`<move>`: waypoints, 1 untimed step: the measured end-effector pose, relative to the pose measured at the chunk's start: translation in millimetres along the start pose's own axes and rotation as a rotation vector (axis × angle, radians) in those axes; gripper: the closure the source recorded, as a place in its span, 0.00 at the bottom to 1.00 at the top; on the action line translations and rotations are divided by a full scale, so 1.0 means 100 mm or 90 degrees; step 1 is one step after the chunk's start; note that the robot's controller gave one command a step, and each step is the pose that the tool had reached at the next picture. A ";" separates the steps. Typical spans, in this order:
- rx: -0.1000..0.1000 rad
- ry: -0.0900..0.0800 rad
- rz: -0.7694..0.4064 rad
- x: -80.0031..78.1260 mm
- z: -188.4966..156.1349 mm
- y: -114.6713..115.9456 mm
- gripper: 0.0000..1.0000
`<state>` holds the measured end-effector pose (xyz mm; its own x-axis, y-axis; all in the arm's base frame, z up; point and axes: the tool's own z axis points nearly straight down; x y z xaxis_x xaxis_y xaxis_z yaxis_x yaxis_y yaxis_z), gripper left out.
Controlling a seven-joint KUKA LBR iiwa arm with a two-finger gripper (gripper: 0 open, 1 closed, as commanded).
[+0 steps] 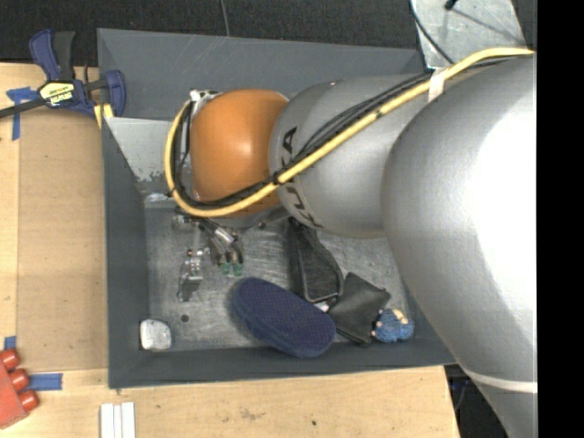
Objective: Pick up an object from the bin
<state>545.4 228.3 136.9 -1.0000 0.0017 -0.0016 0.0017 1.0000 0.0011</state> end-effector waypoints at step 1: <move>0.000 -0.005 0.115 -0.42 -0.65 -0.37 0.00</move>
Offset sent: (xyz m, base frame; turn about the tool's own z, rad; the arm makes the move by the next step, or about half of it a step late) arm 0.0387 -0.0361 0.0625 0.1802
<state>586.9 190.7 202.4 -0.9835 0.1809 -0.0091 0.1809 0.9835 0.0026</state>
